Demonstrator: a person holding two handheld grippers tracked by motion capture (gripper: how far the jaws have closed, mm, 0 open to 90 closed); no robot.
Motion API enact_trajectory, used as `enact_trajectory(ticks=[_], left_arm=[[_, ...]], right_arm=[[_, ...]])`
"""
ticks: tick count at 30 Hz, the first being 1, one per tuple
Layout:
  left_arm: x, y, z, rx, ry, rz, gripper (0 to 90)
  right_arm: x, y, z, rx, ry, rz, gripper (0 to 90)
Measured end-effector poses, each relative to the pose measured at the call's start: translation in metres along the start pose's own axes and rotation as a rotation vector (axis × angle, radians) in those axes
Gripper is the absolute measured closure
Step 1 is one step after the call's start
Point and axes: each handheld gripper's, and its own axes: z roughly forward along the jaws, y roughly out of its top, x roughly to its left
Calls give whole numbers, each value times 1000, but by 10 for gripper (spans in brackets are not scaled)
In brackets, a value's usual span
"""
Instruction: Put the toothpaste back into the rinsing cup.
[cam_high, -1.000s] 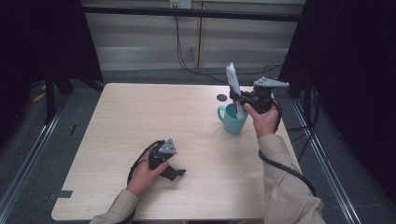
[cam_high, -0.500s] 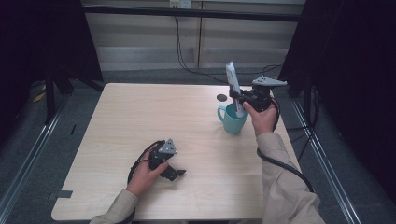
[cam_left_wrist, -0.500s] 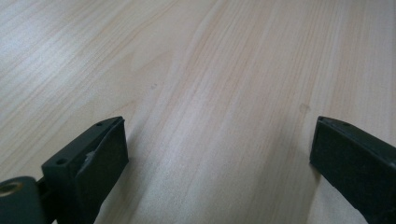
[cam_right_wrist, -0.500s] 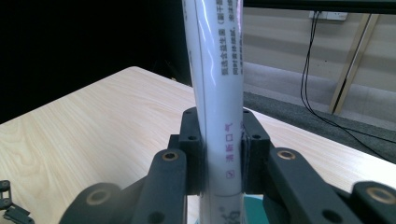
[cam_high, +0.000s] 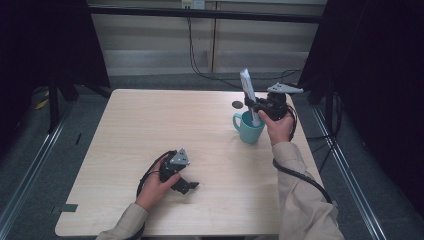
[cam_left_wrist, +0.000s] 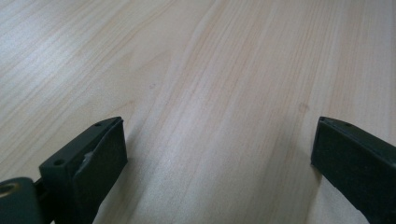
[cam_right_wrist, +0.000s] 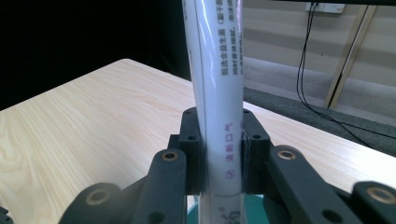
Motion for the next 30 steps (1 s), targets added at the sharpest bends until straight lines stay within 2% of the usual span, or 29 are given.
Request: enact_trajectory(ticks=[19,30], left_arm=[[-1,0,0,1,-2,0,30],[-2,-1,0,-1,0,-3,30]], right_arm=[[-2,-13,7,25,-15,5,742],[-5,-25,11,73,-29,19,736]])
